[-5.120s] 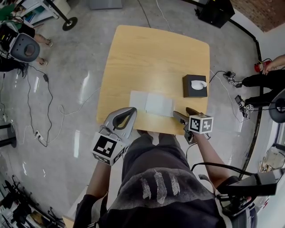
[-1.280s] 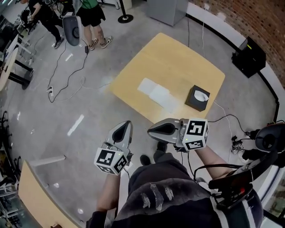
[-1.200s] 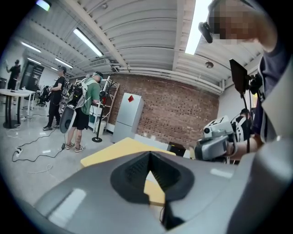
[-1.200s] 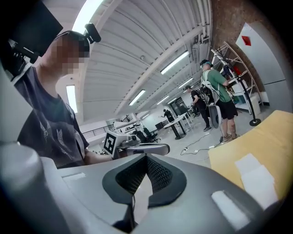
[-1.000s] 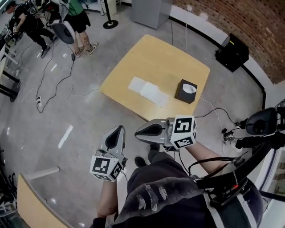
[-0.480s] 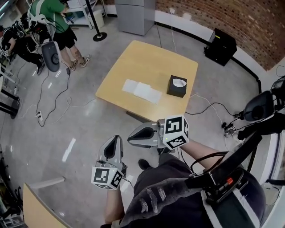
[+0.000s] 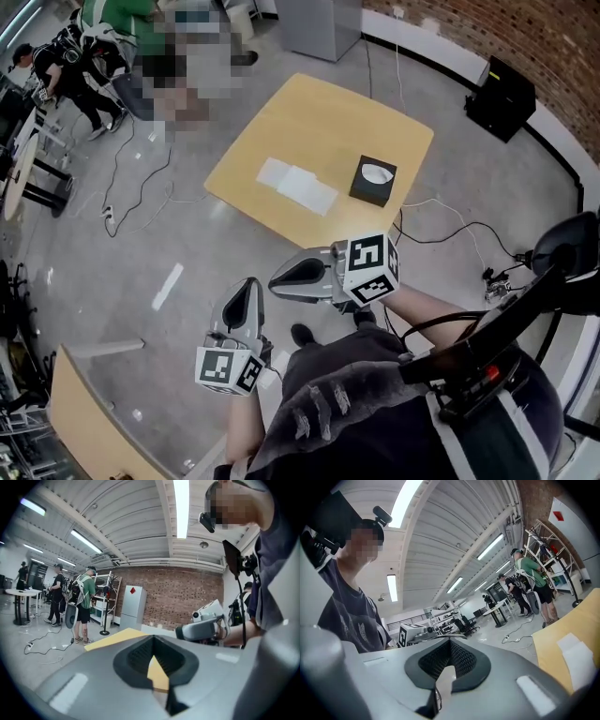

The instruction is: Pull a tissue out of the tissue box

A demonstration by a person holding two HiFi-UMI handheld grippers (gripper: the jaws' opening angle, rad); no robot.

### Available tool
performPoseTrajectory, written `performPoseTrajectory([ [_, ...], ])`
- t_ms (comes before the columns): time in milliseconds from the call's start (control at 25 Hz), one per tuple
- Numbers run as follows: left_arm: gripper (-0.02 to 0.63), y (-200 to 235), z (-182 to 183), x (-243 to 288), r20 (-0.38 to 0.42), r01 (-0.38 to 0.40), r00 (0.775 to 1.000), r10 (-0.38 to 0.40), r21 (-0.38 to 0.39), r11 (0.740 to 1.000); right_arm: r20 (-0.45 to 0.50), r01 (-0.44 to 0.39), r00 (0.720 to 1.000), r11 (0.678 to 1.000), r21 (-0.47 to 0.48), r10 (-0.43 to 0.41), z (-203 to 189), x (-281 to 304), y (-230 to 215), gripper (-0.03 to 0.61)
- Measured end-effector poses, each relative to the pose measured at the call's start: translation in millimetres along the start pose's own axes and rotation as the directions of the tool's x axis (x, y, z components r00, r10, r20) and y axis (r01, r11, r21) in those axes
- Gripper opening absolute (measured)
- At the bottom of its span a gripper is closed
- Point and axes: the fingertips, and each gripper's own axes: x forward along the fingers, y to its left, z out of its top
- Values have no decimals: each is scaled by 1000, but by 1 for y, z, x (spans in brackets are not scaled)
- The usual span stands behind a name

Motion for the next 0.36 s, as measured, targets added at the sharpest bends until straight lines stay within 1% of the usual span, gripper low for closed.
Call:
performPoseTrajectory([
  [200, 2, -47, -14, 20, -14, -31, 999, 31, -10, 999, -7, -36, 999, 999, 26, 36, -15, -52, 9, 0],
  [360, 2, -77, -24, 34, -13, -43, 999, 43, -24, 999, -15, -55, 998, 998, 24, 55, -22, -82, 13, 0],
])
